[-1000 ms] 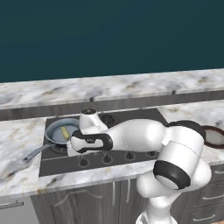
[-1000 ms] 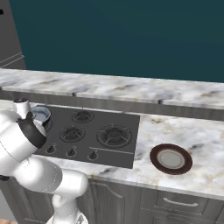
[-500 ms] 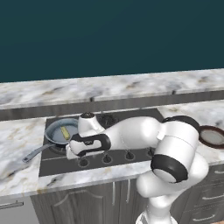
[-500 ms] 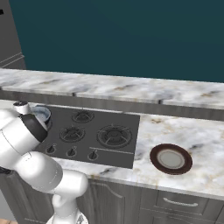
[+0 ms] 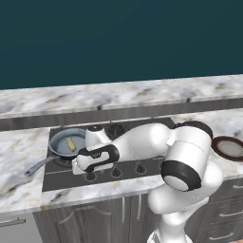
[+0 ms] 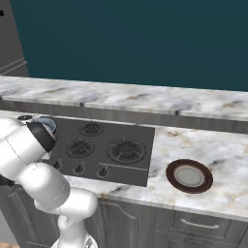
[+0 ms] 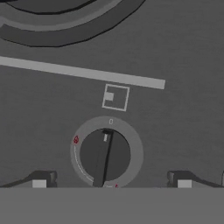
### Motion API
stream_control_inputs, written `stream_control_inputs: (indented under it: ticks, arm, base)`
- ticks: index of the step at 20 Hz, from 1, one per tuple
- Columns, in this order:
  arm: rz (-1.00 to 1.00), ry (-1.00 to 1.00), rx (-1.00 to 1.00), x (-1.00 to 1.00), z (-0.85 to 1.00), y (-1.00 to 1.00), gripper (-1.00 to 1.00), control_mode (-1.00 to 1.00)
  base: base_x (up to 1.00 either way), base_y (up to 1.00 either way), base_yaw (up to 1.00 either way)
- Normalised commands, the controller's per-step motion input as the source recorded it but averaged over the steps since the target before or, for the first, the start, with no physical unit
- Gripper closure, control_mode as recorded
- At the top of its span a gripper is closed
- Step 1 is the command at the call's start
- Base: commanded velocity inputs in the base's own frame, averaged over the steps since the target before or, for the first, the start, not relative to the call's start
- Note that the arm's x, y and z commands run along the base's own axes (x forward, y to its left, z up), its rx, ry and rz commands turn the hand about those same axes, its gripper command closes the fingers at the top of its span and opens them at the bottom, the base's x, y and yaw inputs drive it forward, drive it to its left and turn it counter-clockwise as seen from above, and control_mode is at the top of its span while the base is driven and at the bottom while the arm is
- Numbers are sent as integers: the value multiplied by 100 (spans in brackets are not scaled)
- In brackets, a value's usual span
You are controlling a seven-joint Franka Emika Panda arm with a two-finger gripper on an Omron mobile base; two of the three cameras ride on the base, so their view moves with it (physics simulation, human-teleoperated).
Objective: Pick up the butter stick and place it in the pan. Then turn on the burner for the pan.
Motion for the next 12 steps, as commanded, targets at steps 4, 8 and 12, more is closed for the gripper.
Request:
stream_control_inputs:
  ticks: [4,8,12]
  arm:
    - [0,0,0,0,-6,0,-100,-100]
    - [0,0,0,0,-9,0,-100,-100]
    - [0,0,0,0,-13,0,-100,-100]
  base:
    - [0,0,0]
    - [0,0,0]
    - [0,0,0]
